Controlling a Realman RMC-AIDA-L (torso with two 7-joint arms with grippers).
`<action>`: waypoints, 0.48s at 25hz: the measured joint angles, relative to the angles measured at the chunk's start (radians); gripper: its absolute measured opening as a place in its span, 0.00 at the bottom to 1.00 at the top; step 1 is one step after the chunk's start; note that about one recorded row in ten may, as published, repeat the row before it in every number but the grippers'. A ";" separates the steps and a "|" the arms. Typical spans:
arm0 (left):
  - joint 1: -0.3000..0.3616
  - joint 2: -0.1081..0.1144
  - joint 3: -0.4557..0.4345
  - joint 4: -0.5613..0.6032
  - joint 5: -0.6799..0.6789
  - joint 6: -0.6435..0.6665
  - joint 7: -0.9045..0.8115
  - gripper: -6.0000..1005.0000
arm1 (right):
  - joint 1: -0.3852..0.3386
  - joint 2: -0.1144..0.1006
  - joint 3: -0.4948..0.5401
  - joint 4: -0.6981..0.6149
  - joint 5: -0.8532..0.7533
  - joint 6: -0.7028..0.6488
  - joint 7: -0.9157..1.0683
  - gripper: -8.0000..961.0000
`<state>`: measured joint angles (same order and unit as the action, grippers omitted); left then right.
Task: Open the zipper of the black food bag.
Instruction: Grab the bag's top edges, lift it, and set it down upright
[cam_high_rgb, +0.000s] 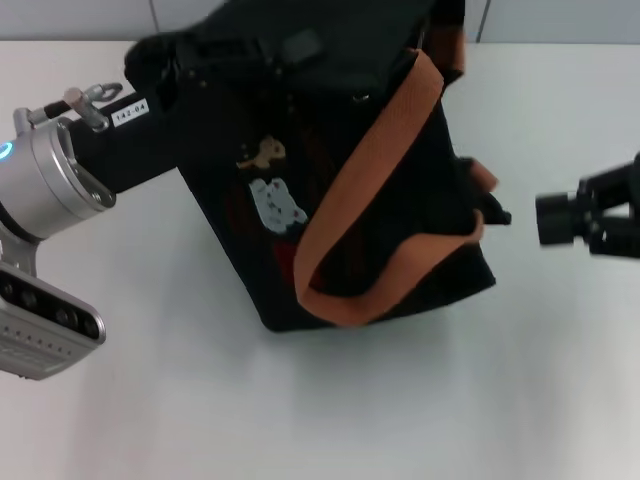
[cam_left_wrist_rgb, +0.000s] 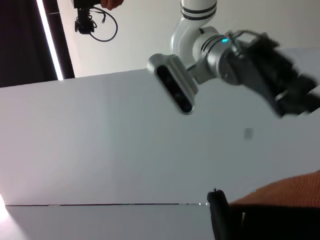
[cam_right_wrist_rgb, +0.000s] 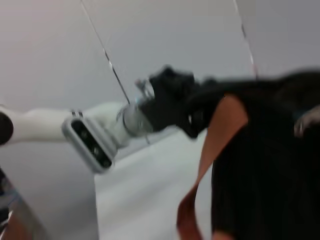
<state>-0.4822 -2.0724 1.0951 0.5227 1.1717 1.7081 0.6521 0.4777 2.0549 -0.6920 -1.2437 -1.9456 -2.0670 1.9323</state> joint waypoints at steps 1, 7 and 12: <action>0.000 0.000 -0.001 0.004 0.000 -0.002 0.003 0.11 | 0.002 0.002 -0.009 0.000 -0.024 0.001 0.006 0.19; -0.005 -0.006 0.009 -0.002 0.000 -0.017 0.070 0.11 | 0.022 0.021 -0.009 0.007 -0.067 0.069 0.026 0.19; 0.011 -0.008 0.051 -0.026 -0.003 -0.020 0.140 0.11 | 0.000 0.024 0.023 0.072 0.042 0.182 0.052 0.19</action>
<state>-0.4714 -2.0802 1.1458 0.4969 1.1683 1.6885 0.7922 0.4773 2.0789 -0.6685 -1.1722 -1.9038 -1.8849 1.9843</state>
